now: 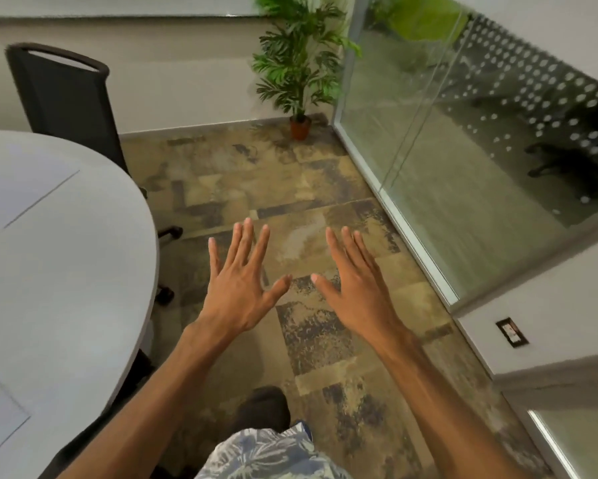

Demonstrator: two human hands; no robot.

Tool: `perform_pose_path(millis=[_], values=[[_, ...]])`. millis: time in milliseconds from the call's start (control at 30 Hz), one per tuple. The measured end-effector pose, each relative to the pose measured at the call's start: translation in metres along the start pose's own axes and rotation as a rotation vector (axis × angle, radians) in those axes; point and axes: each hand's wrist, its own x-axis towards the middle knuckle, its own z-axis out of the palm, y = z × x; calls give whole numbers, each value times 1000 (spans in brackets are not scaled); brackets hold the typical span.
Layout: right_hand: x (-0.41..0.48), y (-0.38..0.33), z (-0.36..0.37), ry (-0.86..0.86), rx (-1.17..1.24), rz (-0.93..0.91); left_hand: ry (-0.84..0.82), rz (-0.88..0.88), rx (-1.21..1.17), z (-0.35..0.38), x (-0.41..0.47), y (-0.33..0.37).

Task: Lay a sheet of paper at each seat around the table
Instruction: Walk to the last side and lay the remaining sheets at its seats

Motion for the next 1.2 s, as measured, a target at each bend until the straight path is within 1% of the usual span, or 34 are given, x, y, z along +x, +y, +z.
perform_pose_path(millis=[133, 300, 533, 800, 1033, 1200], values=[[65, 13, 8, -56, 33, -53, 18, -66, 8, 2, 48, -15], [166, 18, 23, -101, 53, -114, 37, -135, 7, 2, 120, -52], [326, 1, 44, -140, 59, -170, 64, -221, 36, -15, 243, -125], [479, -23, 63, -160, 67, -239, 59, -268, 73, -42, 363, -195], [614, -37, 86, -206, 47, -308, 78, -400, 83, -50, 455, -253], [718, -49, 104, -230, 55, -380, 121, -495, 81, -55, 526, -298]])
